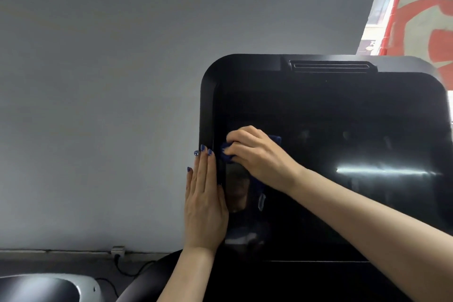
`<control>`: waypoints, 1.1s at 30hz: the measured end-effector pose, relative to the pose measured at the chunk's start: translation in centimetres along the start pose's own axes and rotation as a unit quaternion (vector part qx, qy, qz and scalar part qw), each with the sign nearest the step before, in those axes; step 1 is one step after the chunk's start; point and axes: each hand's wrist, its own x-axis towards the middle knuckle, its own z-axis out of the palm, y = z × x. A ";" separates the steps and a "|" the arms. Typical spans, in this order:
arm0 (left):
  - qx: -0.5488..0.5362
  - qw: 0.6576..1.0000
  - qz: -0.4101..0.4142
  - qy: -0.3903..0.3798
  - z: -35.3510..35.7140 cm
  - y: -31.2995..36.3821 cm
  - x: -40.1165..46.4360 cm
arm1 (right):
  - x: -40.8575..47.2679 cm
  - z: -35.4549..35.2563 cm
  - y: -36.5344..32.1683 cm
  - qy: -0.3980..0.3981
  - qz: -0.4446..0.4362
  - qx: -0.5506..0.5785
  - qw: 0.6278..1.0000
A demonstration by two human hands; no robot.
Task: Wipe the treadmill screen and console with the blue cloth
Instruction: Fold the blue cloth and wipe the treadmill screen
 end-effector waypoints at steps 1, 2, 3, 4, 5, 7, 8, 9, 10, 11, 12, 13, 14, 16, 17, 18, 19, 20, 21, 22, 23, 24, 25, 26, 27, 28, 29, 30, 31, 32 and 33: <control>0.002 1.000 0.004 0.001 0.0 -0.1 0.0 | -0.8 -0.8 0.6 -0.003 -0.008 -0.005 1.000; 0.005 1.000 0.006 0.003 0.2 -0.1 0.0 | -1.9 -1.6 1.2 0.001 -0.007 -0.012 1.000; 0.007 1.000 0.007 0.008 0.3 -0.2 0.0 | -3.1 -2.4 1.7 0.009 0.005 -0.020 1.000; 0.006 1.000 0.005 0.013 0.5 -0.2 0.1 | -4.2 -3.0 2.1 0.024 0.020 -0.029 0.999; 0.003 1.000 0.002 0.018 0.6 -0.2 0.1 | -5.1 -3.5 2.2 0.040 0.033 -0.037 0.998; 0.006 1.000 0.000 0.023 0.6 -0.2 0.1 | -5.8 -3.7 1.9 0.063 0.051 -0.054 0.995; 0.012 1.000 0.001 0.023 0.6 -0.2 0.2 | -5.9 -3.6 1.6 0.070 0.056 -0.066 0.994; 0.018 1.000 -0.001 0.021 0.6 -0.1 0.2 | -5.9 -3.5 1.3 0.076 0.057 -0.080 0.992; 0.022 1.000 -0.005 0.019 0.6 0.1 0.2 | -5.9 -3.5 1.0 0.081 0.054 -0.097 0.991; 0.022 1.000 -0.013 0.019 0.6 0.4 0.2 | -6.0 -3.6 0.9 0.082 0.046 -0.118 0.989; 0.019 0.999 -0.020 0.018 0.6 0.6 0.2 | -6.1 -3.8 0.8 0.075 0.036 -0.142 0.986; 0.015 0.999 -0.026 0.019 0.7 0.9 0.1 | -6.2 -4.2 0.8 0.066 0.026 -0.165 0.984; 0.014 0.999 -0.027 0.022 0.8 1.0 0.1 | -6.4 -4.4 0.9 0.057 0.018 -0.178 0.982; 0.012 0.999 -0.022 0.029 0.9 0.9 0.0 | -6.7 -4.8 1.3 0.041 0.000 -0.170 0.985; 0.011 0.999 -0.019 0.030 1.0 0.9 -0.1 | -6.7 -4.9 1.7 0.030 -0.006 -0.164 0.986; 0.011 0.999 -0.016 0.029 1.0 0.8 -0.1 | -6.6 -4.8 2.0 0.022 -0.008 -0.160 0.987; 0.011 0.999 -0.014 0.031 1.1 0.7 -0.1 | -6.1 -4.5 2.4 0.017 -0.005 -0.155 0.988; 0.011 0.999 -0.012 0.032 1.1 0.6 -0.1 | -5.4 -4.0 2.6 0.020 0.005 -0.149 0.989; 0.011 0.999 -0.011 0.031 1.1 0.5 -0.2 | -4.7 -3.3 2.7 0.030 0.025 -0.141 0.989; 0.010 0.999 -0.009 0.030 1.1 0.5 -0.2 | -4.0 -2.7 2.7 0.043 0.046 -0.127 0.990; 0.007 1.000 -0.007 0.029 1.0 0.5 -0.2 | -3.5 -2.3 2.6 0.050 0.060 -0.110 0.991; 0.006 1.000 -0.005 0.029 1.0 0.5 -0.3 | -3.5 -2.1 2.4 0.046 0.068 -0.097 0.992; 0.007 1.000 -0.004 0.030 1.0 0.5 -0.3 | -3.9 -2.1 2.2 0.031 0.074 -0.097 0.992; 0.011 0.999 -0.005 0.032 1.0 0.5 -0.3 | -4.7 -2.4 1.8 0.006 0.078 -0.111 0.991; 0.013 0.999 -0.006 0.035 1.0 0.5 -0.3 | -5.7 -2.9 1.5 -0.026 0.082 -0.133 0.987; 0.014 0.999 -0.007 0.037 1.0 0.6 -0.3 | -6.7 -3.4 1.1 -0.057 0.086 -0.153 0.983; 0.013 0.999 -0.009 0.036 1.1 0.6 -0.3 | -7.5 -3.9 0.8 -0.079 0.088 -0.164 0.979; 0.011 0.999 -0.010 0.036 1.1 0.7 -0.4 | -7.8 -4.2 0.7 -0.088 0.091 -0.167 0.978; 0.010 0.999 -0.009 0.037 1.1 0.7 -0.3 | -7.4 -4.1 0.9 -0.086 0.093 -0.167 0.978; 0.012 0.999 -0.009 0.038 1.1 0.7 -0.3 | -6.6 -4.0 1.2 -0.078 0.095 -0.166 0.978; 0.015 0.999 -0.007 0.038 1.1 0.7 -0.2 | -5.4 -3.6 1.4 -0.067 0.098 -0.166 0.979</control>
